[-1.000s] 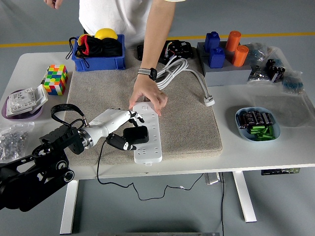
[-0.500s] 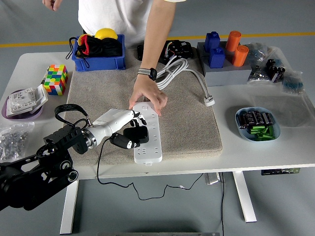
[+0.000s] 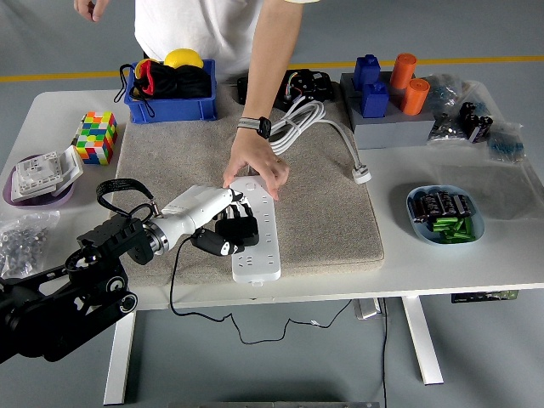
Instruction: Pull the plug out,throw it away,press the button
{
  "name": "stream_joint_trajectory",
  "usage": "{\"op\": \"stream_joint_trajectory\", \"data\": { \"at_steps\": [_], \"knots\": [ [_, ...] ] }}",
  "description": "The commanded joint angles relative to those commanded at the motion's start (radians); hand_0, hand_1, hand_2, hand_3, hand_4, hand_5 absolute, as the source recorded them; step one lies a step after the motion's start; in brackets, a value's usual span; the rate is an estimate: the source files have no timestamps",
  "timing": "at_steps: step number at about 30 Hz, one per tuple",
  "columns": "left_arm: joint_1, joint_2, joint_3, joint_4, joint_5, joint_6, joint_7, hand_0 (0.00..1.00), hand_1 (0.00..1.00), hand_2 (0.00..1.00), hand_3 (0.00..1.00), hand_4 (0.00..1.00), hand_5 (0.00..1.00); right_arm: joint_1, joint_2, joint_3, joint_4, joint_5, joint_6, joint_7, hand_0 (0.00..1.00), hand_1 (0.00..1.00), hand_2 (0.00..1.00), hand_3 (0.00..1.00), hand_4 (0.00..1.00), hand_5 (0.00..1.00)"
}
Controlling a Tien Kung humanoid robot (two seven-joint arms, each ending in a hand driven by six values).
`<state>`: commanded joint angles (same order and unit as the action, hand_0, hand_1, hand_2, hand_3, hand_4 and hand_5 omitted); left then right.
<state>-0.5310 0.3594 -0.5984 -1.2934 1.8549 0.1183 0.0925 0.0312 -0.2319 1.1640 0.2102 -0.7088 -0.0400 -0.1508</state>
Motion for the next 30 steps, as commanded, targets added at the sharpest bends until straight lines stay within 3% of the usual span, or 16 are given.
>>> {"op": "stream_joint_trajectory", "data": {
  "at_steps": [11, 17, 22, 28, 29, 30],
  "knots": [
    [0.001, 0.005, -0.025, -0.014, -0.031, 0.014, -0.034, 0.424, 0.303, 0.317, 0.556, 0.648, 0.002, 0.000, 0.001, 0.002, -0.001, 0.000, 0.000, 0.000, 0.749, 0.666, 0.655, 0.622, 0.676, 0.512],
    [0.000, 0.009, -0.076, -0.017, -0.035, 0.015, -0.040, 0.420, 0.306, 0.317, 0.556, 0.648, 0.002, 0.001, 0.001, 0.002, -0.001, 0.000, 0.000, 0.000, 0.749, 0.666, 0.655, 0.622, 0.676, 0.512],
    [-0.010, 0.000, -0.131, 0.061, -0.019, 0.026, -0.045, 0.420, 0.306, 0.317, 0.556, 0.648, 0.002, 0.001, 0.002, 0.000, 0.000, 0.002, 0.000, 0.000, 0.749, 0.666, 0.655, 0.622, 0.676, 0.512],
    [-0.029, -0.014, -0.145, 0.173, -0.028, 0.039, -0.064, 0.433, 0.315, 0.319, 0.557, 0.651, 0.002, 0.001, 0.002, -0.001, -0.001, 0.002, -0.001, 0.000, 0.749, 0.666, 0.656, 0.622, 0.676, 0.512],
    [-0.031, -0.016, -0.144, 0.186, -0.028, 0.041, -0.068, 0.533, 0.337, 0.332, 0.565, 0.670, 0.002, 0.001, 0.002, -0.002, -0.001, 0.002, -0.001, 0.000, 0.750, 0.666, 0.656, 0.622, 0.676, 0.511],
    [-0.032, -0.019, -0.144, 0.200, -0.029, 0.043, -0.071, 0.533, 0.337, 0.332, 0.565, 0.670, 0.002, 0.001, 0.002, -0.002, -0.001, 0.002, -0.001, 0.000, 0.750, 0.666, 0.656, 0.622, 0.676, 0.511]
  ]
}}
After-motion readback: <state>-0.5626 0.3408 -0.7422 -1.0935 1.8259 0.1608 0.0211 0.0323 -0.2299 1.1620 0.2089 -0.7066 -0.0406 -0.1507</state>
